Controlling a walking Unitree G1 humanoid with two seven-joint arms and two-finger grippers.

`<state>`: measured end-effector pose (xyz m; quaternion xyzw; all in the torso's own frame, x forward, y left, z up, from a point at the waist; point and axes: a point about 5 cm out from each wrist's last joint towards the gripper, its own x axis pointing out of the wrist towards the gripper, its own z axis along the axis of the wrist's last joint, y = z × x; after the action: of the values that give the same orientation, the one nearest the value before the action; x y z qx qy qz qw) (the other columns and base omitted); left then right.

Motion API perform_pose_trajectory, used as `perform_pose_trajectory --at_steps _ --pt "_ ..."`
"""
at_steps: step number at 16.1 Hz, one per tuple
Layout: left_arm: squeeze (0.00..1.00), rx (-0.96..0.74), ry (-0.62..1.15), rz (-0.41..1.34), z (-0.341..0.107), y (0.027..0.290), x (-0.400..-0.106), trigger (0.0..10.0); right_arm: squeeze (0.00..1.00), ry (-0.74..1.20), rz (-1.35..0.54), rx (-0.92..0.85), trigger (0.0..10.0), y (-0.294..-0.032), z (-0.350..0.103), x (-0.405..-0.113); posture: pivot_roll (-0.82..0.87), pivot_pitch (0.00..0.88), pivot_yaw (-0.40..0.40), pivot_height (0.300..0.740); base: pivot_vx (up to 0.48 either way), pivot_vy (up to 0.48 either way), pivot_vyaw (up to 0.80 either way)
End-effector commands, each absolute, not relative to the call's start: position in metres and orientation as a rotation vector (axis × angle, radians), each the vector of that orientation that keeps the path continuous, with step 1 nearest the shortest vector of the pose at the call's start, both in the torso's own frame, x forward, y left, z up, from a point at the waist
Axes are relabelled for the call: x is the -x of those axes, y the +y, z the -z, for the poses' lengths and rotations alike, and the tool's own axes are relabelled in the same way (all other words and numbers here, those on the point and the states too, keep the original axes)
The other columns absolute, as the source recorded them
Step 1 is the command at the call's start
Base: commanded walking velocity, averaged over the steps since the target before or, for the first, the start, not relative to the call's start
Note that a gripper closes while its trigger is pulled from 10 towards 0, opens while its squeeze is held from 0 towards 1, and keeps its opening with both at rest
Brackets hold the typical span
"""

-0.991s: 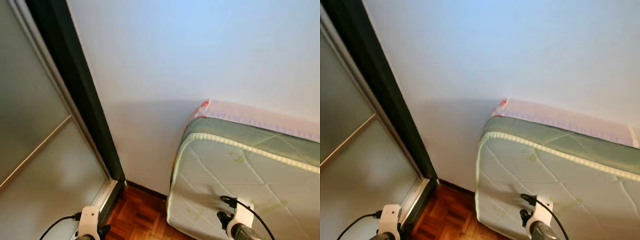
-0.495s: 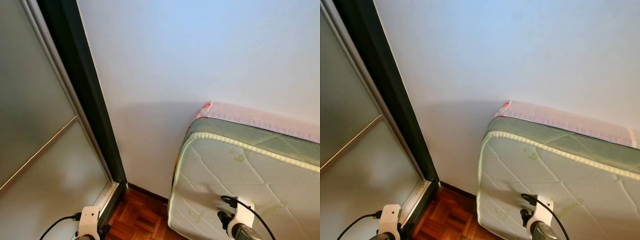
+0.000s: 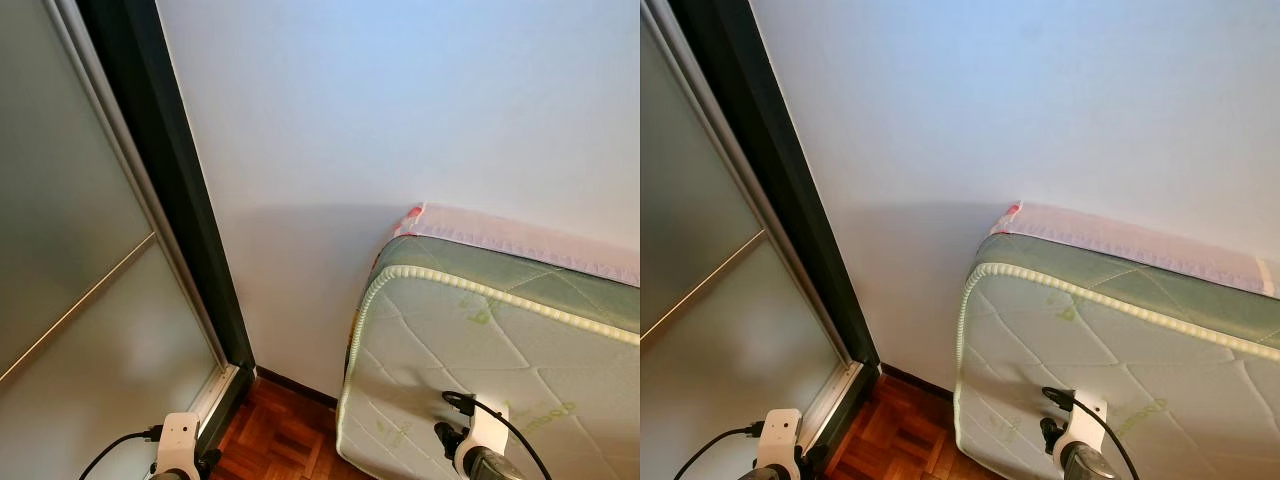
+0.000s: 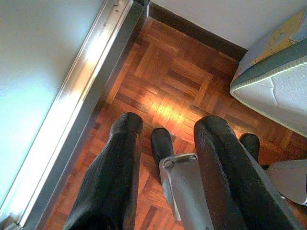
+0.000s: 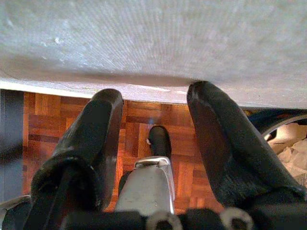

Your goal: Clean up the room

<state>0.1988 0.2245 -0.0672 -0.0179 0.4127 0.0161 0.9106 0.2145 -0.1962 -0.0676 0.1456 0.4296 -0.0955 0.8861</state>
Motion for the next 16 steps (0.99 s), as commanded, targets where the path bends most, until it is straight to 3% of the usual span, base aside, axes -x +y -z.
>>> perform_pose_trajectory --at_steps 1,16 --pt "0.0 0.042 0.885 -0.035 0.0715 0.225 -0.1914 10.0 0.0 0.85 0.19 -0.287 10.0 -0.2009 0.0608 -0.2241 0.02 0.0 -0.029 0.74 0.0 0.0 0.0" --pt "0.0 0.035 0.885 -0.034 0.0711 0.2252 -0.1921 10.0 0.0 0.852 0.165 -0.275 10.0 -0.2009 0.0599 -0.2252 0.03 0.0 -0.031 0.74 0.0 0.0 0.0"
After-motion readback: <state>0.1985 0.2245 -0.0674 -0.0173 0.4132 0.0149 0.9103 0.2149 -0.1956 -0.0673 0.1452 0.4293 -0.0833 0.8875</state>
